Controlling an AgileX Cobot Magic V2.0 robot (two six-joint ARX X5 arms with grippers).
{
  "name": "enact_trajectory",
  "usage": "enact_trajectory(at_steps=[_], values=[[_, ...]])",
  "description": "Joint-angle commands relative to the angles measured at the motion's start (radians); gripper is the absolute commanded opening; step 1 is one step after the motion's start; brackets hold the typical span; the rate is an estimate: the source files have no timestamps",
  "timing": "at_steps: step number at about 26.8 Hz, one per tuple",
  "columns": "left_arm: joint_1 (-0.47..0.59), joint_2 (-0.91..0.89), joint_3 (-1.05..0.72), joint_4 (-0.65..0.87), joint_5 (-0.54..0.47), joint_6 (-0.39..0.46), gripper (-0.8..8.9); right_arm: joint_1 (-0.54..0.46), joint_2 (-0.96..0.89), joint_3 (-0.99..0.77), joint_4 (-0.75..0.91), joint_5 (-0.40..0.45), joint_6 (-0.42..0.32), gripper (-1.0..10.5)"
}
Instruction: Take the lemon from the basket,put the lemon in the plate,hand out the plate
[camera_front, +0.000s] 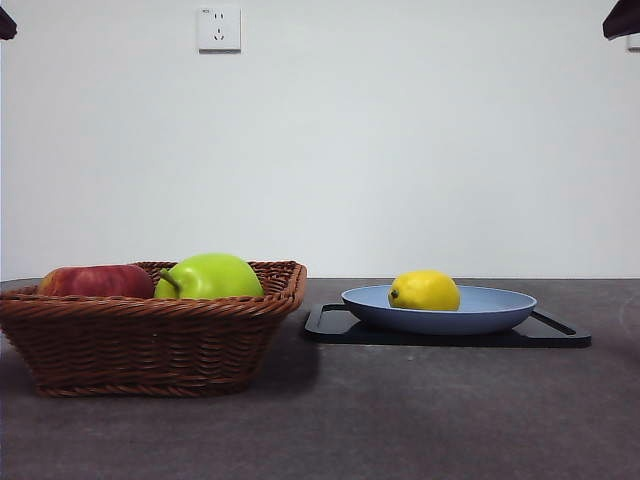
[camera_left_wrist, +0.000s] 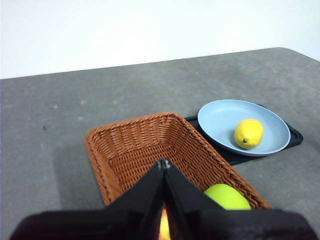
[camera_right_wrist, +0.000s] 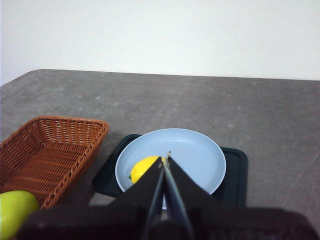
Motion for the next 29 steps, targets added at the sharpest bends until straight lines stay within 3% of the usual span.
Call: enact_trajectory(at_steps=[1, 14, 17, 19, 23, 29], values=[[-0.005, 0.021, 0.007, 0.013, 0.000, -0.009, 0.08, 0.007, 0.000, 0.005, 0.009, 0.004, 0.024, 0.1], [-0.012, 0.019, 0.007, 0.005, -0.007, -0.006, 0.08, 0.007, 0.000, 0.005, 0.009, 0.005, 0.024, 0.1], [-0.007, -0.050, 0.006, -0.033, -0.033, 0.134, 0.08, 0.007, 0.000, 0.005, 0.010, 0.005, 0.024, 0.1], [0.018, -0.111, -0.001, -0.066, -0.059, 0.181, 0.08, 0.007, 0.000, 0.005, 0.009, 0.005, 0.024, 0.1], [0.123, -0.250, -0.071, -0.050, -0.115, 0.182, 0.08, 0.007, 0.000, 0.005, 0.009, 0.005, 0.024, 0.1], [0.297, -0.401, -0.232, 0.035, -0.095, 0.179, 0.08, 0.007, 0.000, 0.005, 0.010, 0.005, 0.024, 0.1]])
